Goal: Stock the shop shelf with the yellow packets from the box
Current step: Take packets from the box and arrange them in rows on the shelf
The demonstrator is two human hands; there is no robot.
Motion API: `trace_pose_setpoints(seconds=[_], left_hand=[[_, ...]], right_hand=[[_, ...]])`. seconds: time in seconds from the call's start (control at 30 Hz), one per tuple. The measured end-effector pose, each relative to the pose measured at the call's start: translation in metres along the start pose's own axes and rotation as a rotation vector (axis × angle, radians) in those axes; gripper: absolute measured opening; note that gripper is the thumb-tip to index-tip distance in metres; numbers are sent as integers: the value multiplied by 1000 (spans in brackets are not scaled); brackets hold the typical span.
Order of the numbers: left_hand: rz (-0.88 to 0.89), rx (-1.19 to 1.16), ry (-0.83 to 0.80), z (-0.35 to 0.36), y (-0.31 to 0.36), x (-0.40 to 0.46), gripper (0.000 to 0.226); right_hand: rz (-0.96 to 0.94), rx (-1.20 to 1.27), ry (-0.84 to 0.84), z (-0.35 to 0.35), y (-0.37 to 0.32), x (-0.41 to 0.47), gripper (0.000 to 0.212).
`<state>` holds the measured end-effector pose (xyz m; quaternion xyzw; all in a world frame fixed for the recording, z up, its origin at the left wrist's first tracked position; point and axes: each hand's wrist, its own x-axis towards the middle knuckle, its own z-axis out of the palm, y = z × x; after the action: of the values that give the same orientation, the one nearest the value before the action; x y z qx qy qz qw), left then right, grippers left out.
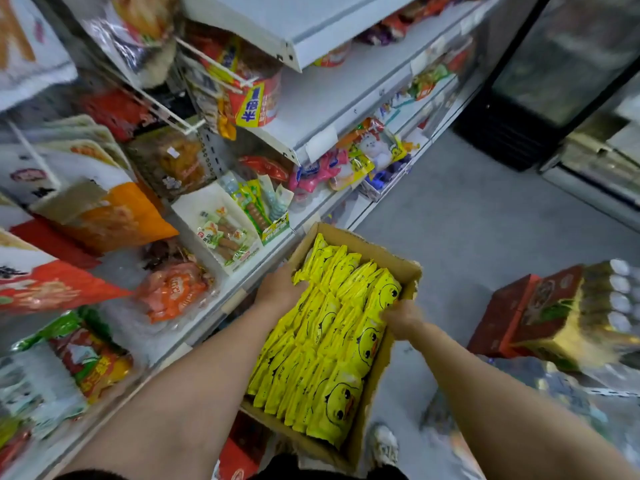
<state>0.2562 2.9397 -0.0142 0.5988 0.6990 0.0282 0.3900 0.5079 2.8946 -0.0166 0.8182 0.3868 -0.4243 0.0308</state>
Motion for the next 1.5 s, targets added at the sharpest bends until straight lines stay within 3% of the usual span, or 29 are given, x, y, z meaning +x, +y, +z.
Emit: trace_pose_setpoints(seconds=[0.1, 0.23, 0.33, 0.43, 0.53, 0.6, 0.7, 0.97, 1.23, 1.5], left_hand=[[69, -11, 108, -19, 31, -20, 53], [118, 83, 361, -38, 80, -49, 50], [128, 188, 452, -47, 113, -69, 58], [22, 256, 593, -50, 139, -90, 67], [-38, 292, 718, -50, 166, -116, 71], [-76, 331, 786, -54, 183, -134, 73], [-121, 394, 881, -62, 193, -153, 75], [-238, 349, 862, -86, 163, -157, 75], [-365, 269, 787, -82, 99, -117, 63], [-670, -30, 579, 6, 39, -73, 65]], right_hand=[[-299, -340, 59, -39, -30, -10, 36], [-660, -619, 218, -99, -66, -18, 26], [-926, -750, 310, -141, -89, -29, 43], [-1190, -888, 436, -176, -105, -45, 63], [-1434, -898, 529, -198, -109, -65, 68], [-1527, -865, 499, -206, -110, -79, 70], [-1605, -832, 440, -205, -120, -91, 72], [-1697, -825, 429, -172, -170, -98, 67], [-1685, -944, 181, -103, -216, -67, 62], [-1597, -1254, -176, -23, -216, 11, 63]])
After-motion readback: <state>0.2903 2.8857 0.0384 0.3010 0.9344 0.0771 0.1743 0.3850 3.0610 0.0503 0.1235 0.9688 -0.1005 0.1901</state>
